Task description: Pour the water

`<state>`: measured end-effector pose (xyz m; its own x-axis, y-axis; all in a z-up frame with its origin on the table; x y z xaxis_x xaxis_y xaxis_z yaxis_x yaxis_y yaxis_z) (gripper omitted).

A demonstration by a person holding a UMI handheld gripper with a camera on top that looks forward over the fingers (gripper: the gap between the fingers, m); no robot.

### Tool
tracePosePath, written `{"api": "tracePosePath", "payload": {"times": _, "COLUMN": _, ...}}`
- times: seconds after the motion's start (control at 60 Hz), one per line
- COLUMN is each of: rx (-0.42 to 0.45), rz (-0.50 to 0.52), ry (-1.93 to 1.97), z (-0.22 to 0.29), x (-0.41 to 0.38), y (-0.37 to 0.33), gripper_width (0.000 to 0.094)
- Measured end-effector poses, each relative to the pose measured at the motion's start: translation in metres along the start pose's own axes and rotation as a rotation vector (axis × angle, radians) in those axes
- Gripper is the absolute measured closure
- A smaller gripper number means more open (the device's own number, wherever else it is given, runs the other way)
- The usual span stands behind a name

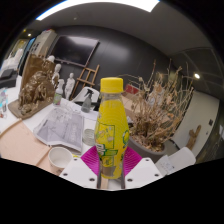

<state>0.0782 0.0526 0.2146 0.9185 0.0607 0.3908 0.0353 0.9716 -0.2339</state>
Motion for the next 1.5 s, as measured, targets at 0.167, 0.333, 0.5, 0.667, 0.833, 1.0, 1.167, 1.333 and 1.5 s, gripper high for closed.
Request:
{"api": "tracePosePath", "payload": {"times": 0.167, "rx": -0.039, "rz": 0.111, "ry": 0.337, "z": -0.034, "x": -0.013, "y": 0.013, "gripper_width": 0.0673}}
{"api": "tracePosePath", "payload": {"times": 0.333, "rx": -0.057, "rz": 0.125, "ry": 0.380, "z": -0.069, "x": -0.029, "y": 0.023, "gripper_width": 0.0670}}
{"api": "tracePosePath", "payload": {"times": 0.5, "rx": -0.092, "rz": 0.137, "ry": 0.446, "z": -0.096, "x": -0.042, "y": 0.028, "gripper_width": 0.0669}}
{"api": "tracePosePath", "payload": {"times": 0.667, "rx": -0.074, "rz": 0.133, "ry": 0.418, "z": -0.108, "x": -0.048, "y": 0.032, "gripper_width": 0.0632}}
{"api": "tracePosePath", "payload": {"times": 0.833, "rx": -0.084, "rz": 0.127, "ry": 0.421, "z": -0.109, "x": -0.047, "y": 0.031, "gripper_width": 0.0461}}
{"api": "tracePosePath", "payload": {"times": 1.0, "rx": -0.160, "rz": 0.095, "ry": 0.427, "z": -0.105, "x": -0.040, "y": 0.010, "gripper_width": 0.0078}}
{"api": "tracePosePath", "payload": {"times": 1.167, "rx": -0.238, "rz": 0.047, "ry": 0.415, "z": -0.075, "x": -0.036, "y": -0.062, "gripper_width": 0.0079}}
{"api": "tracePosePath", "payload": {"times": 1.333, "rx": -0.290, "rz": 0.029, "ry": 0.406, "z": -0.029, "x": -0.056, "y": -0.175, "gripper_width": 0.0074}}
{"api": "tracePosePath", "payload": {"times": 1.5, "rx": -0.325, "rz": 0.050, "ry": 0.397, "z": 0.004, "x": -0.099, "y": -0.287, "gripper_width": 0.0076}}
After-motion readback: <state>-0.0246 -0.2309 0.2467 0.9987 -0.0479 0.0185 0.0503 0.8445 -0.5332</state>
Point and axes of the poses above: the point between the fingertips, and its own axes, seen from behind it with the camera up: x to the right, z up, y forward, the way the camera looks, the point moved 8 cm from there along -y, backward, against the way the camera looks, and after that the axes turned 4 degrees about x, right-handed, at the moved point
